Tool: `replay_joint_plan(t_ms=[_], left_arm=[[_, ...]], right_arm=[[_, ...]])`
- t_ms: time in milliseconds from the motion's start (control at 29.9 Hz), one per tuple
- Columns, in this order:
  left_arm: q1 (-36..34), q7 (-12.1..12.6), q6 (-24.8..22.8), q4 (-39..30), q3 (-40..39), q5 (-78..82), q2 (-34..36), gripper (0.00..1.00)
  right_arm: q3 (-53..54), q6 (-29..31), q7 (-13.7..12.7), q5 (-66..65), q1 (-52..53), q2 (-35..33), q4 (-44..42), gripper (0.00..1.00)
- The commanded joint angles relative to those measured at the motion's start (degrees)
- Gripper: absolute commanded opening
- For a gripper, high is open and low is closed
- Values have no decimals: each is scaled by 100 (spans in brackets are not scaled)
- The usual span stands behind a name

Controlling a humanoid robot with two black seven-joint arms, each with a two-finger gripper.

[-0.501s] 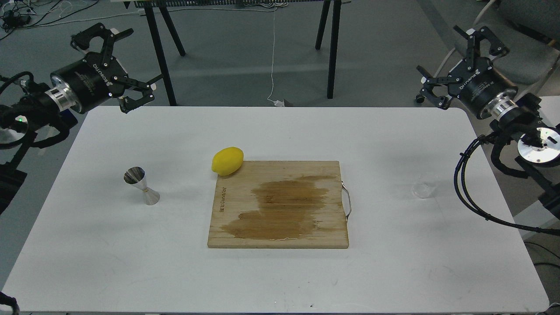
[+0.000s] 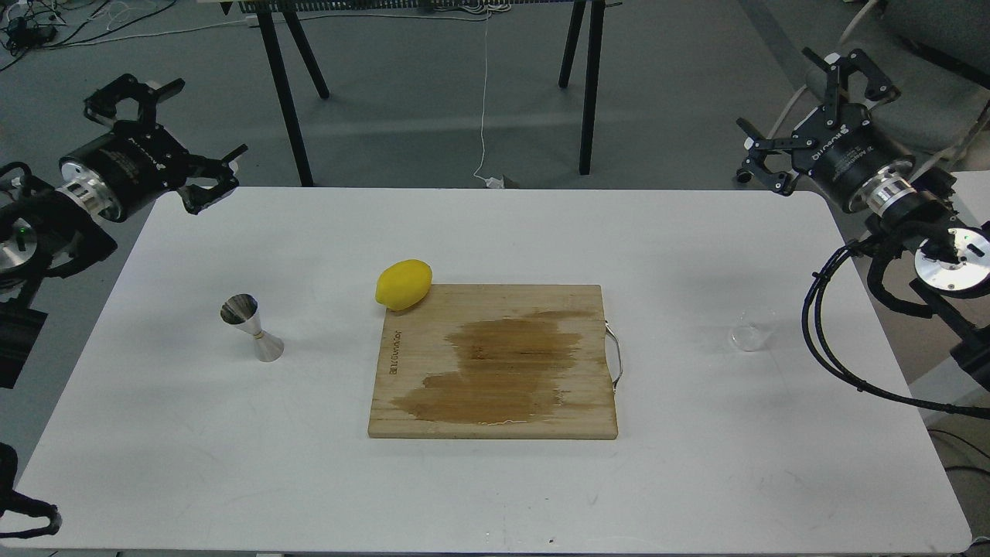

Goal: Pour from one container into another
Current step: 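Lower the left gripper from its raised pose toward the table edge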

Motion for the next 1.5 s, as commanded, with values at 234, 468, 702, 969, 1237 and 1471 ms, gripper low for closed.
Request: replay_joint_plan(t_ms=[234, 468, 702, 969, 1237, 1471], left_arm=[[-480, -1665, 0, 161, 663, 3151, -150, 99], [-604, -3619, 0, -803, 734, 5906, 139, 99], [-95, -5304, 1250, -3088, 945, 8506, 1001, 99], [1213, -5401, 3525, -3951, 945, 10898, 2028, 100], [3094, -5401, 5600, -4365, 954, 11278, 3523, 100], [4923, -5401, 5600, -4313, 1190, 11295, 3621, 100]], right_arm=[[4, -2, 46, 0, -156, -17, -3, 99], [22, -2, 90, 9, -174, -26, 23, 99], [232, 16, 126, 9, -341, -34, 50, 99], [602, 16, 117, 0, -587, -263, -12, 99], [646, 235, 117, 0, -675, -289, -468, 99], [646, 358, 117, 8, -675, -254, -794, 99]])
